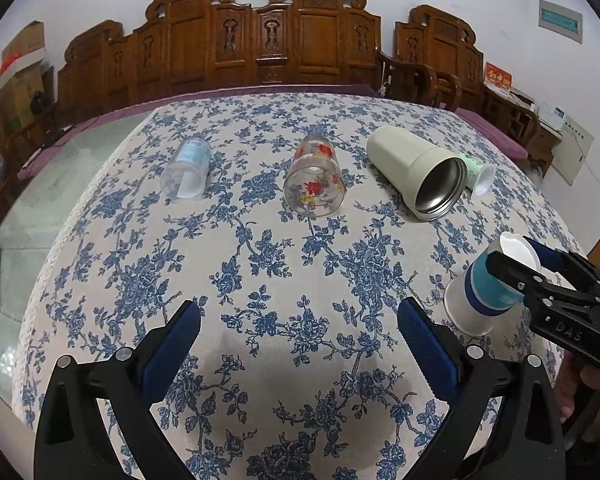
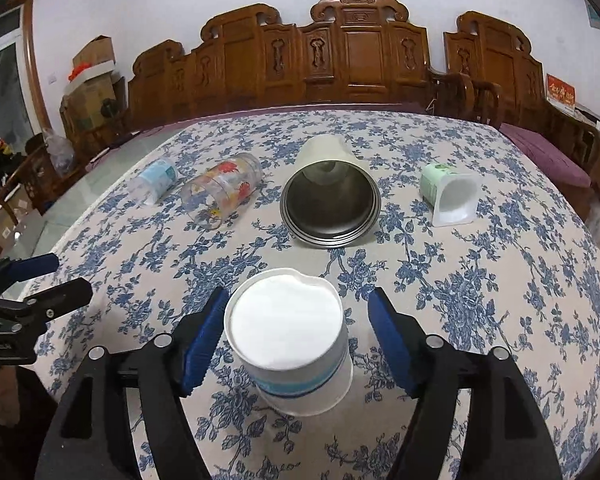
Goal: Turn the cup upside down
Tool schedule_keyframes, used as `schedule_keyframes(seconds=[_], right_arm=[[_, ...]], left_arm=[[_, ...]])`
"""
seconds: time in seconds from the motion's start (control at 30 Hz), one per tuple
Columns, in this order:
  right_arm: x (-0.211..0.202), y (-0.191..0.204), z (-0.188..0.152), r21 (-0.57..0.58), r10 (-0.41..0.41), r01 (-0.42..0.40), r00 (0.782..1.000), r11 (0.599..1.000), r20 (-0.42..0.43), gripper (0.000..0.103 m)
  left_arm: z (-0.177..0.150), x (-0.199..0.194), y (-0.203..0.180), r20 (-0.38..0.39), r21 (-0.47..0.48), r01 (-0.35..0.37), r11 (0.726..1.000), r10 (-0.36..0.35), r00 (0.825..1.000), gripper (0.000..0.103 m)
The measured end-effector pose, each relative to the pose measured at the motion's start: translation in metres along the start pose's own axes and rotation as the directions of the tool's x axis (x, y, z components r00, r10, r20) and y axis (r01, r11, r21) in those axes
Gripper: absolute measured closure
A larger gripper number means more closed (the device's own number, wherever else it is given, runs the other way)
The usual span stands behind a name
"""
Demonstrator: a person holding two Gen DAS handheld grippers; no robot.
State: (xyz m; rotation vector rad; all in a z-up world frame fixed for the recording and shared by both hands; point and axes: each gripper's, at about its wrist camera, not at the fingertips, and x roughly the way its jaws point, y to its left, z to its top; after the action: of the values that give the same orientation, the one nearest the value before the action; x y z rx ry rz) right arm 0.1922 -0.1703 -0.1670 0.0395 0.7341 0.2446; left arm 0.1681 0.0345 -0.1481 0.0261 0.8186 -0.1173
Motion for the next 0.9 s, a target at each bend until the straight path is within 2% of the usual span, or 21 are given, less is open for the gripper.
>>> schedule_keyframes(seconds=[0.17,0.33,0.67,0.9], right_arm=[[-0.012,-0.002,-0.004,0.001,0.009,-0.009,1.0,1.0,0.003,0.011],[-0.027,-0.01,-0.01,0.03,0.0,0.0,1.0,1.0,0.006,0.003],[-0.057,-0.03,-0.024,0.066,-0.015,0.015,1.0,0.998,-0.002,0.003],[-0.11,-0.029,-0.018,0.045,-0.023,0.019,0.995,0.999,0.096,0.003]], left_arm=[[-0.003,-0.004,-0.01,0.001,0.018,-0.034,0.999,0.034,0.999,0.008],[-0.01,-0.01,-0.02,-0.005,0.024,-0.063,0.998,0.063,0.998,0.008],[-0.027,-0.036,-0.042,-0.007,0.03,-0.062,0.998,0.062,0.998,0.008],[-0.029,-0.08,-0.055,0.065,0.013,-0.056,0.998,0.055,0.996,0.008]])
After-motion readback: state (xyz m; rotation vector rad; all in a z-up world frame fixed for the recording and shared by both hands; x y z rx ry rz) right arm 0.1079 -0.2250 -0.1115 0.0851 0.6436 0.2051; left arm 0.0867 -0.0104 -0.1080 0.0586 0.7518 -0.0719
